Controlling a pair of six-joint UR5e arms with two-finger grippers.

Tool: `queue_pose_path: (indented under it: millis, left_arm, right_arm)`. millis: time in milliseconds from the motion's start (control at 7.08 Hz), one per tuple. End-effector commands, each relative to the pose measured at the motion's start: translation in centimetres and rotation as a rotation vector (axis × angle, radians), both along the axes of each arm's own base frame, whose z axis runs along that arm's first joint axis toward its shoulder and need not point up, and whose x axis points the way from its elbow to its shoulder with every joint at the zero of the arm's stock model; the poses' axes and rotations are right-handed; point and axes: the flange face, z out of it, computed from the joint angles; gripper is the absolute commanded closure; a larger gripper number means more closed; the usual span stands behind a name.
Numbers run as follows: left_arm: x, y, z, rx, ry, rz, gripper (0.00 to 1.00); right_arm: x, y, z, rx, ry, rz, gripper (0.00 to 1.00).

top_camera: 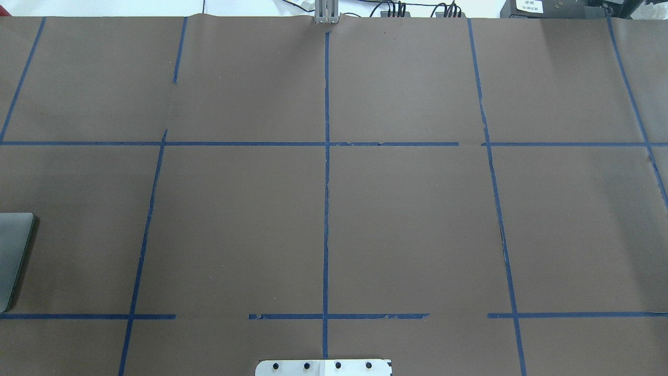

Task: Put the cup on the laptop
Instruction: 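Lower the mug onto the laptop lid with the left gripper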

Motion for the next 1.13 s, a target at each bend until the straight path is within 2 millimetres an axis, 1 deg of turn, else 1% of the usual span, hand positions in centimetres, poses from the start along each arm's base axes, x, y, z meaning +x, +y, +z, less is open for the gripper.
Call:
queue_pose_path:
  millis: [0, 141, 283, 424, 565, 707, 848, 989]
  left_arm:
    - [-7.3, -4.1, -4.3, -0.029, -0.081, 0.047, 0.00]
    - [-10.1, -4.6, -4.6, -0.045, -0.087, 0.054, 0.00]
    - [-10.7, -4.3, -4.2, -0.068, -0.093, 0.049, 0.00]
    - [-10.9, -4.4, -4.3, -0.075, -0.093, 0.045, 0.00]
    - [-10.9, -4.0, -3.7, -0.094, -0.081, 0.038, 0.00]
    - [-10.9, -4.1, -3.6, -0.097, -0.081, 0.036, 0.00]
    - [-10.7, -4.0, -3.6, -0.102, -0.064, 0.035, 0.00]
    - [-10.4, -3.5, -3.4, -0.121, -0.021, 0.030, 0.00]
  right_arm:
    - [0.0, 0.0, 0.0, -0.002, 0.000, 0.000, 0.00]
    - [0.0, 0.0, 0.0, 0.000, 0.000, 0.000, 0.00]
    - [0.0, 0.0, 0.0, 0.000, 0.000, 0.000, 0.00]
    - [0.0, 0.0, 0.0, 0.000, 0.002, 0.000, 0.00]
    - [0.0, 0.0, 0.0, 0.000, 0.000, 0.000, 0.00]
    - [0.0, 0.0, 0.0, 0.000, 0.000, 0.000, 0.00]
    - [0.0, 0.0, 0.0, 0.000, 0.000, 0.000, 0.00]
    - [0.0, 0.0, 0.0, 0.000, 0.000, 0.000, 0.00]
